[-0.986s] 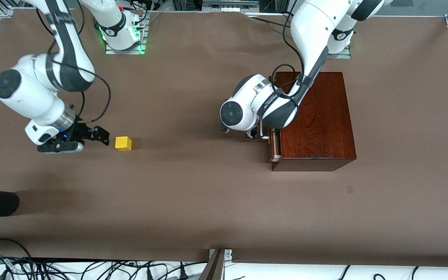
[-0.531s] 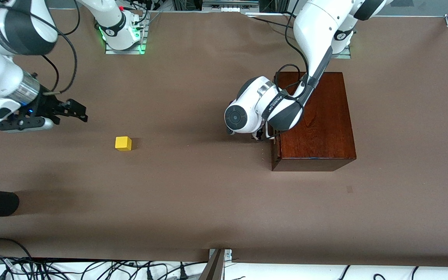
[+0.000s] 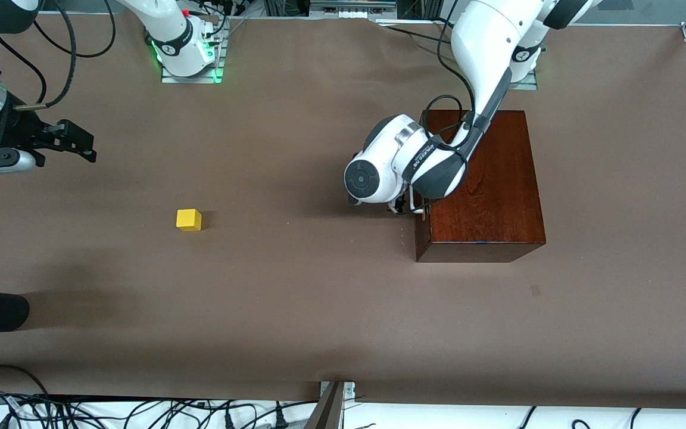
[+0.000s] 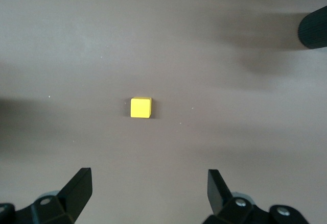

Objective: Open drawer, take yellow block, close drawer

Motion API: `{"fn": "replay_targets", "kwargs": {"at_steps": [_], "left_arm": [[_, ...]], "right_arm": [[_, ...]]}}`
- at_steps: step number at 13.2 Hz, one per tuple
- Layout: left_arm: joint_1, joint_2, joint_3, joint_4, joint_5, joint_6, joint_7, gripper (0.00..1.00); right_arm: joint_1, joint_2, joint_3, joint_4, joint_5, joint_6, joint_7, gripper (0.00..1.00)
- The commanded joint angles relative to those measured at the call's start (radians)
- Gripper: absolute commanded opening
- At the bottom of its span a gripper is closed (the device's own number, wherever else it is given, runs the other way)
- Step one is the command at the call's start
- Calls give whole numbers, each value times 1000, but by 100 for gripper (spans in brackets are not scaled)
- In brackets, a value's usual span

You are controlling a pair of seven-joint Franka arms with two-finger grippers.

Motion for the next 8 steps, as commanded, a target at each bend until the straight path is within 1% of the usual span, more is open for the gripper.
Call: {"fn": "replay_targets", "kwargs": {"at_steps": [1, 3, 5, 7, 8], "left_arm": [[-5, -35, -25, 8, -15, -38, 1, 100], [-17, -59, -36, 70, -61, -41, -147, 100], [-16, -140, -37, 74, -125, -44, -347, 100], [-9, -238, -31, 66, -113, -69, -578, 100], [-5, -271, -20, 68, -104, -122, -659, 100]], "right_arm": [[-7, 19, -4, 82, -9, -66, -16, 100], [-7, 27, -4, 101, -7, -71, -14, 100], [-7, 24, -8, 99, 5, -80, -17, 100], [-1, 21, 4, 99, 8, -94, -14, 100], [4, 19, 5, 99, 4, -94, -14, 100]]}}
